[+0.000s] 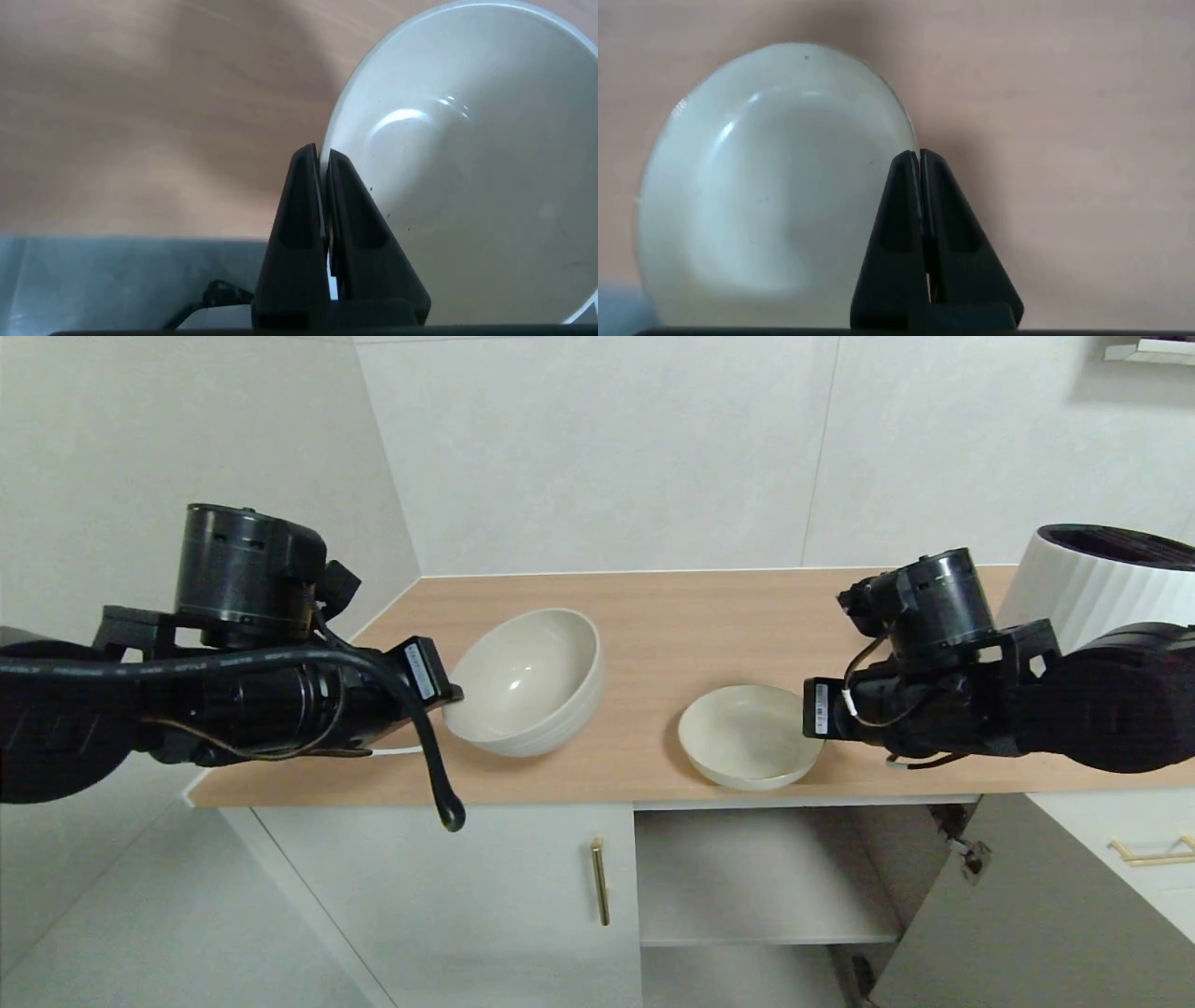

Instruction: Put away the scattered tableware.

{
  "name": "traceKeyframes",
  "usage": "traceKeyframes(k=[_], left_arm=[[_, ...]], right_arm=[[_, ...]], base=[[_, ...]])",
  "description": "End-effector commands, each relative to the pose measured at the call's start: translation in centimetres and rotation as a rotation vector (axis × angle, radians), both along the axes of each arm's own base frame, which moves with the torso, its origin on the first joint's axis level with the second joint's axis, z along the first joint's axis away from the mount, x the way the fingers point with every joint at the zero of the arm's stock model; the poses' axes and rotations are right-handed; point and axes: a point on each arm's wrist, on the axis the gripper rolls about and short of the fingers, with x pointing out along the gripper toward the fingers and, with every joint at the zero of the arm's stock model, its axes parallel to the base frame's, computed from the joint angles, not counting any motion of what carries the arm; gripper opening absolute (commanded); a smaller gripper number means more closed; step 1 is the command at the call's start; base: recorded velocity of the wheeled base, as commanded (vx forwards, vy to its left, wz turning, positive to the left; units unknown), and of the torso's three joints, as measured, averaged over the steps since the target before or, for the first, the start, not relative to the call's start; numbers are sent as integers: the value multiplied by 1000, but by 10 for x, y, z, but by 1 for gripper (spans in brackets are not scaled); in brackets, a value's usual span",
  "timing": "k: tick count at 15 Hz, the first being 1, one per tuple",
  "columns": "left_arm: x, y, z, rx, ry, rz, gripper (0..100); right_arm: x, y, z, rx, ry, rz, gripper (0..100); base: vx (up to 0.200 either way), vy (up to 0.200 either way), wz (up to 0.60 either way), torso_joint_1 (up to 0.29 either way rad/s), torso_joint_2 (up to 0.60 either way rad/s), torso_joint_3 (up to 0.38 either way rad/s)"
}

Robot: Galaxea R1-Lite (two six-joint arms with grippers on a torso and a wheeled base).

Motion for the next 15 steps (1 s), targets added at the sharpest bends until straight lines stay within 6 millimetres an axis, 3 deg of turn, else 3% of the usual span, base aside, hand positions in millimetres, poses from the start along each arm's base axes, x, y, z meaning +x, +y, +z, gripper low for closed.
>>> traceKeyframes(k=[1,3,5,9,13,15], left_arm=[[-36,15,15,22,-69,-39,0],[-58,21,18,23,-92,-91,0],[-69,24,15,15,-88,-117,0],[-71,22,5,25,-51,-130,0],[-68,18,-1,32,-28,-145,0],[-66,16,-3,35,-21,-148,0]], right_arm=[[-33,-22,26,73,-28,65,0],[-46,-29,28,73,-19,73,0],[-63,-38,15,50,28,78,0],[-77,-44,13,63,41,127,0],[-77,-44,8,44,52,143,0],[-77,-43,7,42,54,147,0]], base=[[0,0,0,0,0,0],[0,0,0,0,0,0],[0,0,0,0,0,0],[0,0,0,0,0,0],[0,0,0,0,0,0],[-200,0,0,0,0,0]])
